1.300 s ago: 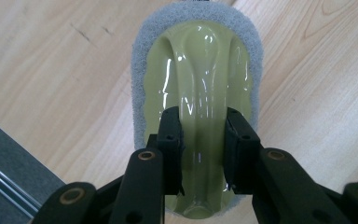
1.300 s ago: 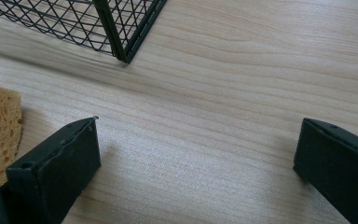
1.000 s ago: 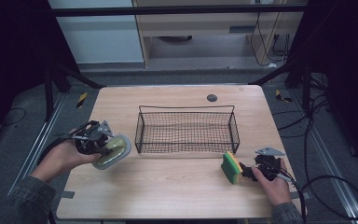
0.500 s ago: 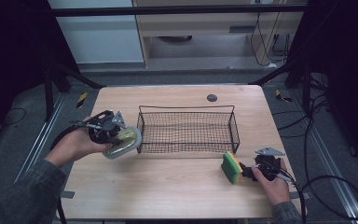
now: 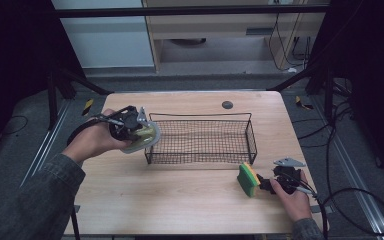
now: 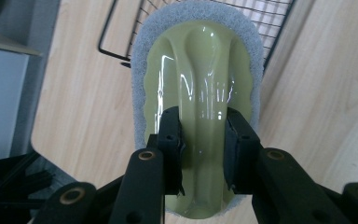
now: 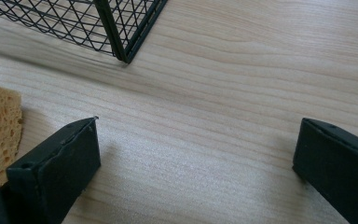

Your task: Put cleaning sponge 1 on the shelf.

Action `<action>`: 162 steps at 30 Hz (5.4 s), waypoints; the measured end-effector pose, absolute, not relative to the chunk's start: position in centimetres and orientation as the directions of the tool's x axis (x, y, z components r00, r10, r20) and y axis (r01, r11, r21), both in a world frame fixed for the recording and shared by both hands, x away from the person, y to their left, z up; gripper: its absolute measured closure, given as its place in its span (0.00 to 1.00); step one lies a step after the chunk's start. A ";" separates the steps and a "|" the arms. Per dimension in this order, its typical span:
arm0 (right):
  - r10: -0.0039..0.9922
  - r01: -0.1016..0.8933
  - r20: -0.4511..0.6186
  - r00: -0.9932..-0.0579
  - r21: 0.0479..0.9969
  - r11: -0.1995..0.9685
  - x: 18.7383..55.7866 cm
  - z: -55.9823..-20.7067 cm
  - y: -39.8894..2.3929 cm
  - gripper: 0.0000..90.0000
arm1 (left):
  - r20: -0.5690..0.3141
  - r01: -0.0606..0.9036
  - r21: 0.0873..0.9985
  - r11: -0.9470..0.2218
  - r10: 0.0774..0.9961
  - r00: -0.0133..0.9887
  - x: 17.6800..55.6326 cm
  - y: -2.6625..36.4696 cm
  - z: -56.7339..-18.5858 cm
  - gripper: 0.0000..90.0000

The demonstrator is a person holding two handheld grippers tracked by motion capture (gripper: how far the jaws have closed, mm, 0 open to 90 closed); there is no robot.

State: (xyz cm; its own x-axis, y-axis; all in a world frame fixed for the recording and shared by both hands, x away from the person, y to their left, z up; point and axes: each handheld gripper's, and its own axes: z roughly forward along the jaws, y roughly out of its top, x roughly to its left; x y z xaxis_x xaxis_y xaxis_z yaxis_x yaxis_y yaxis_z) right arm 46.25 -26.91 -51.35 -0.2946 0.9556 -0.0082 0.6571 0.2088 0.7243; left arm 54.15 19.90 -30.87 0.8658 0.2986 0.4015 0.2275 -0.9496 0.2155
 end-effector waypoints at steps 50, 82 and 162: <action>0.950 0.653 -0.004 -0.314 0.725 0.219 46.6 -51.4 -26.9 0.01 | 0.513 0.025 0.196 -0.980 0.124 0.849 56.2 15.1 -30.5 0.79; 0.948 0.653 -0.005 -0.317 0.724 0.222 46.6 -51.4 -26.9 0.01 | 0.483 -0.025 0.187 -0.982 0.069 0.873 56.8 12.7 -33.4 0.79; 0.948 0.652 -0.004 -0.320 0.724 0.223 46.7 -51.3 -26.9 0.01 | 0.331 0.040 0.166 -0.985 0.094 0.939 59.0 12.5 -40.5 0.79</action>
